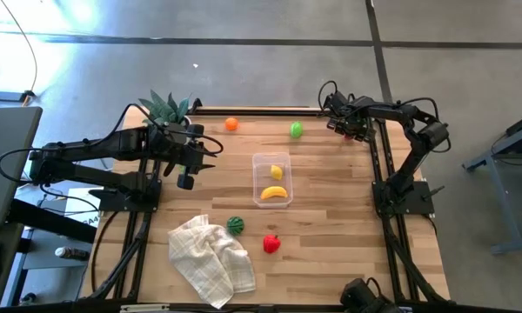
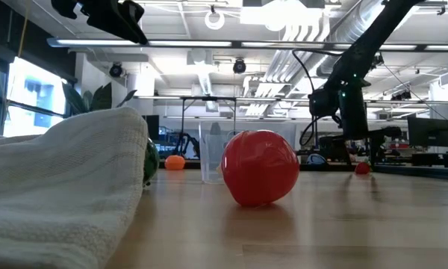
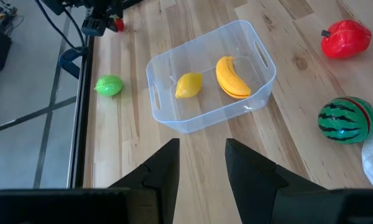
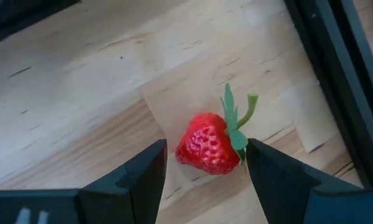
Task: Pick and placing Produce into tupperware
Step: Put the red strawberry into the transparent bin
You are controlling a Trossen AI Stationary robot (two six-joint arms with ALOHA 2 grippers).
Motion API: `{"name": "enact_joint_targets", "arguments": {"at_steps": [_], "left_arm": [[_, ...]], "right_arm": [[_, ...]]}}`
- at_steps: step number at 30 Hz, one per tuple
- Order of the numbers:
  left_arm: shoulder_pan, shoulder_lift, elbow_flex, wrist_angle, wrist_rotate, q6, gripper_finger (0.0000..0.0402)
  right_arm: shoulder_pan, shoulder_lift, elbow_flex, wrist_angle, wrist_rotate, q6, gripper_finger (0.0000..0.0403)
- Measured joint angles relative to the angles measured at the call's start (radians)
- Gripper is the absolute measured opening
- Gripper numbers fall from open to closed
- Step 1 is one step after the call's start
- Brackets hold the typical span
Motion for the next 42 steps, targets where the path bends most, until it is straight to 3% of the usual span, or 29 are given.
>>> {"name": "enact_joint_targets", "arguments": {"at_steps": [42], "left_arm": [[0.0,0.0,0.0,0.0,0.0,0.0,0.0117]], "right_arm": [[0.024,0.052,0.0,0.038,0.054,0.167,0.021]]}}
